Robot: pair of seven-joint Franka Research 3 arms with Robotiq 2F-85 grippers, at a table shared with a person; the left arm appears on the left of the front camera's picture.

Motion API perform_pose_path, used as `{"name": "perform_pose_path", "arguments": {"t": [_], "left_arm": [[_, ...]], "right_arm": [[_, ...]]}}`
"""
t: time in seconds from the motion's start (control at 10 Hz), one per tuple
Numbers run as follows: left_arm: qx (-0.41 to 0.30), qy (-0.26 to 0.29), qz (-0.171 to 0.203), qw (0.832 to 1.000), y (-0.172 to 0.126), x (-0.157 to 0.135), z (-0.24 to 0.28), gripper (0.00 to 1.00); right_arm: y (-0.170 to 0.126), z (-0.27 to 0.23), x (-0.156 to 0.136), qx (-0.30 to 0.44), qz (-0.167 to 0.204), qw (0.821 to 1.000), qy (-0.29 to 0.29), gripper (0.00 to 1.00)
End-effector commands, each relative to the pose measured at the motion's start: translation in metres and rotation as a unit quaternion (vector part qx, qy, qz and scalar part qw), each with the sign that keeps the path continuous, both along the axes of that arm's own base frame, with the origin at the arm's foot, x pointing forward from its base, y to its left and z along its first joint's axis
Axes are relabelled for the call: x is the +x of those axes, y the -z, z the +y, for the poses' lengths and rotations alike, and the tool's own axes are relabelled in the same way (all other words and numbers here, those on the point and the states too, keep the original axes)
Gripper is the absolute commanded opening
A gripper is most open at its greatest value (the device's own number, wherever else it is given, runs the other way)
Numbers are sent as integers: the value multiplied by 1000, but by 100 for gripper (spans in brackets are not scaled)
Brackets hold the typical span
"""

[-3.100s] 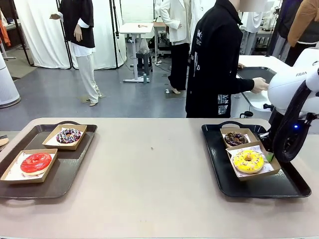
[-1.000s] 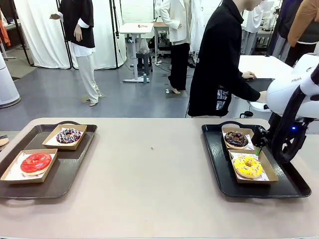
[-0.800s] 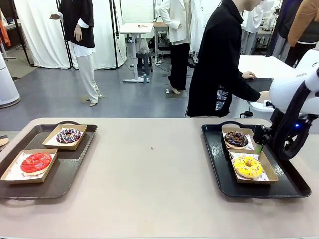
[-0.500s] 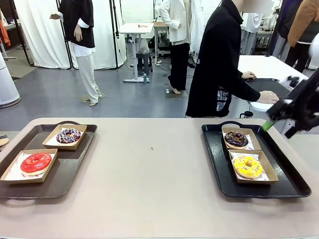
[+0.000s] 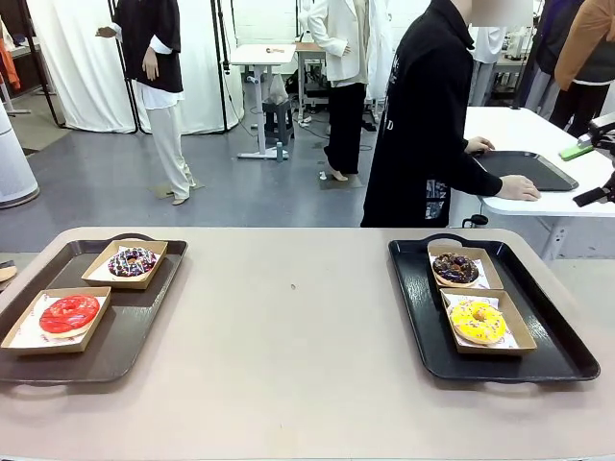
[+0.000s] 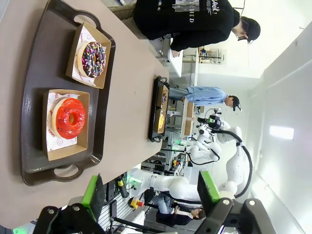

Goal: Individually package the donuts and arrange them on the tray.
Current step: Place the picked Paper togo box on the Handle tray.

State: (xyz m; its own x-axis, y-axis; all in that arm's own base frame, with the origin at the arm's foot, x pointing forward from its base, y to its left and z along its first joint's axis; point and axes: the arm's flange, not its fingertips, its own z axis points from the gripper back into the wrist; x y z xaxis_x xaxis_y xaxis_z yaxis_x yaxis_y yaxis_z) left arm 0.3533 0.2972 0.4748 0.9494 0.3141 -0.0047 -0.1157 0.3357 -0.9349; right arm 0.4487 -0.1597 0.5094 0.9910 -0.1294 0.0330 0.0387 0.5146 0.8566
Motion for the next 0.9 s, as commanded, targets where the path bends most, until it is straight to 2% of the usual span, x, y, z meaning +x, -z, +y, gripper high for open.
{"name": "perform_pose_path", "arguments": {"t": [0.0, 0.1, 0.3, 0.8], "left_arm": [[0, -1, -3, 1000, -2, -1, 0, 100], [0, -1, -3, 1000, -2, -1, 0, 100], [0, -1, -3, 1000, -2, -1, 0, 100], [0, -1, -3, 1000, -2, -1, 0, 100]], "right_arm": [[24, -30, 4, 73, -16, 997, -1, 100], [36, -41, -2, 81, -24, 996, 6, 100], [59, -55, -12, 93, -17, 996, 1, 100], [103, -79, -18, 109, -11, 994, 12, 100]]}}
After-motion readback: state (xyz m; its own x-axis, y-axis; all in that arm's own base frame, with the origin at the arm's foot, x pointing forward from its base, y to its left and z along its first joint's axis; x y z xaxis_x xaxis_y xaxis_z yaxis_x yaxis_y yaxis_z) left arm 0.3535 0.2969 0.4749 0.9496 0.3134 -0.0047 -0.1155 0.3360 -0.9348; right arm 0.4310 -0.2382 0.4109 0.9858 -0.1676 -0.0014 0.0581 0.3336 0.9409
